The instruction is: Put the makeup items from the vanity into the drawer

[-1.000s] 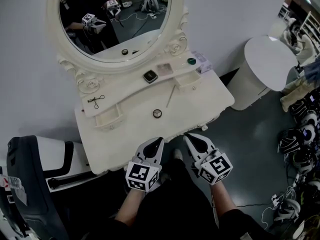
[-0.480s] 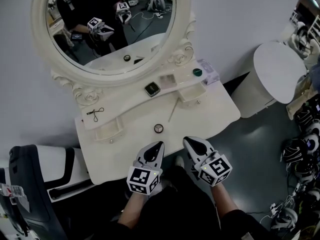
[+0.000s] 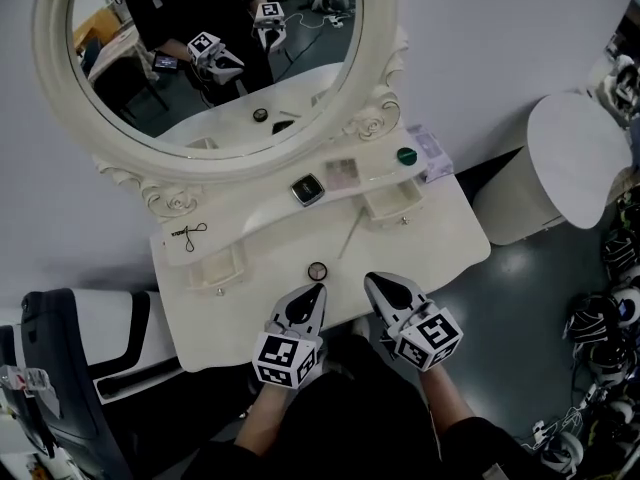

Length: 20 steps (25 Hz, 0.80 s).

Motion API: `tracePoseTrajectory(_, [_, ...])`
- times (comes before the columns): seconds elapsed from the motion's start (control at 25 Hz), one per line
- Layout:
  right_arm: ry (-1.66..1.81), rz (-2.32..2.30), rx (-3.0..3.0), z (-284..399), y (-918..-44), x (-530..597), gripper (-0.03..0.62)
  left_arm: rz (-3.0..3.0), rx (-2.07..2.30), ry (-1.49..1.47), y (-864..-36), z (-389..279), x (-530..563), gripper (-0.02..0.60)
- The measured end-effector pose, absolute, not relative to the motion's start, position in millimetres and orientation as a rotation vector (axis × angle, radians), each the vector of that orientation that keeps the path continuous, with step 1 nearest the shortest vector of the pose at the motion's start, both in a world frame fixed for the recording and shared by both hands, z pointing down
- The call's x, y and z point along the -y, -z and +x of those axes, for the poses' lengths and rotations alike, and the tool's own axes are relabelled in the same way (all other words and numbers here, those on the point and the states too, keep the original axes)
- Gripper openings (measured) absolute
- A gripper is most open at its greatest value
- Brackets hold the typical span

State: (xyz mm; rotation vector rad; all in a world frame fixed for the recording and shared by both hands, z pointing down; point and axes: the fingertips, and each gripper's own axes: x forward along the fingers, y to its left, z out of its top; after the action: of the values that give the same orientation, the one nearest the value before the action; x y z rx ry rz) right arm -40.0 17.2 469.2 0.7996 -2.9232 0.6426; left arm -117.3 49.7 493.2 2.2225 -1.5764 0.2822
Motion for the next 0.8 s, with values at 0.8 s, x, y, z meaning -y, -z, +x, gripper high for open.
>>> tracePoseTrajectory(0.8, [-0.868,0.820,2.829,-77,-527,19,0.023,2.156,1.469,-0.478,-571,-148,-24,0.015])
